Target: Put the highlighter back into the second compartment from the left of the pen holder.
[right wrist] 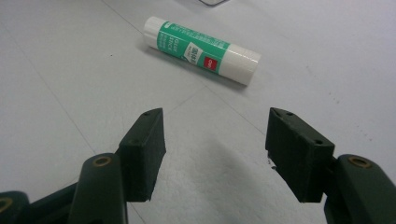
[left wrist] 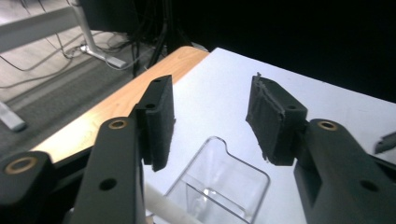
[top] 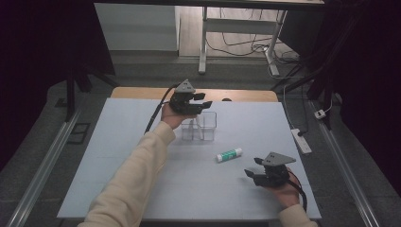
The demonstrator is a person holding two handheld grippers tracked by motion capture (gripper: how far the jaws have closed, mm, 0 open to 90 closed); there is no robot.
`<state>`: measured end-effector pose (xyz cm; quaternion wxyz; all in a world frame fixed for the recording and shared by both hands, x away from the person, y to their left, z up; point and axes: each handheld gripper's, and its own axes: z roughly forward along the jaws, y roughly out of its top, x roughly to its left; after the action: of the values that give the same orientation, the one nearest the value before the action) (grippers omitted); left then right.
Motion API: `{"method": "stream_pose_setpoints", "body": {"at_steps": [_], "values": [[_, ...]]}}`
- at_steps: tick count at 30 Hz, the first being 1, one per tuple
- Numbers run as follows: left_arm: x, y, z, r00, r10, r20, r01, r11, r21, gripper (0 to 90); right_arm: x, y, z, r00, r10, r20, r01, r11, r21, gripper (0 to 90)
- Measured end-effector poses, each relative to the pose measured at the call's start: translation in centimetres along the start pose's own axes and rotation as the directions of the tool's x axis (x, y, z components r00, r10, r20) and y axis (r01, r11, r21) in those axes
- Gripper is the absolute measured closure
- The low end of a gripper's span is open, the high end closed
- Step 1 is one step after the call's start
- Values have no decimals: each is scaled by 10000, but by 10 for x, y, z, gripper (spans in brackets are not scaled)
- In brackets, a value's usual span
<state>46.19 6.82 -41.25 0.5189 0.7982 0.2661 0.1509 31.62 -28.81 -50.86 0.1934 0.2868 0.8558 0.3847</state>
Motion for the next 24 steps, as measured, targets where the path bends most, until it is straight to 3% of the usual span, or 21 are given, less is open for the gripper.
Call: {"method": "stream_pose_setpoints", "body": {"at_steps": [12, 16, 24], "values": [[-10, -11, -25, 9996, -120, 261, 110, 9992, 394, 489, -1, 0, -1, 10000, 18, 48, -18, 10000, -57, 369], [-16, -17, -40, 9999, 152, 27, -153, 9990, 409, 493, -2, 0, -2, 10000, 22, 29, -21, 9999, -100, 368], [-23, -36, -77, 10000, -85, 7, 84, 9985, 532, 496, -4, 0, -3, 9999, 74, 99, -72, 9999, -149, 367]]}}
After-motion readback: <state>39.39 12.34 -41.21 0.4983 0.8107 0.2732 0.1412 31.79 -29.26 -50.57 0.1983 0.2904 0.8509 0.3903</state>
